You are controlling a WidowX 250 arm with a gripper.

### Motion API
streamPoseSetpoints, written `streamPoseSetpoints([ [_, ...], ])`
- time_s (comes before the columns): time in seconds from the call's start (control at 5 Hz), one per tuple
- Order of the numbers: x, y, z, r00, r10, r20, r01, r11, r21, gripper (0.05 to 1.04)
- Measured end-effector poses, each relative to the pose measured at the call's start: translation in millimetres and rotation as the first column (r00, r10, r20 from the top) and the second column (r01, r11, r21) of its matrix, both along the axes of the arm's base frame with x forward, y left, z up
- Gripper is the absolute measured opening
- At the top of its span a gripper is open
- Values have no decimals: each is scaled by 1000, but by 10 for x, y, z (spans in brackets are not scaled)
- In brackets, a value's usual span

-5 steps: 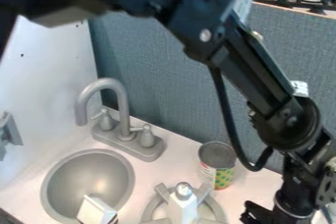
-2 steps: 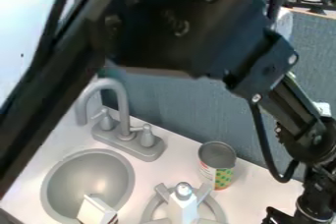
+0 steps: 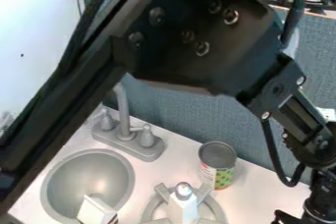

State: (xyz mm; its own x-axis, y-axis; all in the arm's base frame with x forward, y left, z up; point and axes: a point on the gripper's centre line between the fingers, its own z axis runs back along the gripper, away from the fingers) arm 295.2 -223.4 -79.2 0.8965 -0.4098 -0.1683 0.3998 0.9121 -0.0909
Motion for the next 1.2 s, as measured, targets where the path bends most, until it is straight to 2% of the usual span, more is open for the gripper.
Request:
streamPoseSetpoints([
  [0.2, 20, -31, -66, 1000, -2, -15, 2, 1000, 4, 695],
  [0.4, -4, -63, -88, 1000, -16, -18, 16, 1000, 5, 963],
  [0.6, -72, -40, -109, 1000, -14, -18, 14, 1000, -1, 991],
  [0.8, -205, 72, -28, 1000, 12, -15, -12, 1000, 5, 995],
  [1.0, -310, 203, 266, 998, 60, 25, -61, 998, 22, 995],
  [1.2, -492, 420, 578, 995, 98, 16, -99, 993, 69, 996],
])
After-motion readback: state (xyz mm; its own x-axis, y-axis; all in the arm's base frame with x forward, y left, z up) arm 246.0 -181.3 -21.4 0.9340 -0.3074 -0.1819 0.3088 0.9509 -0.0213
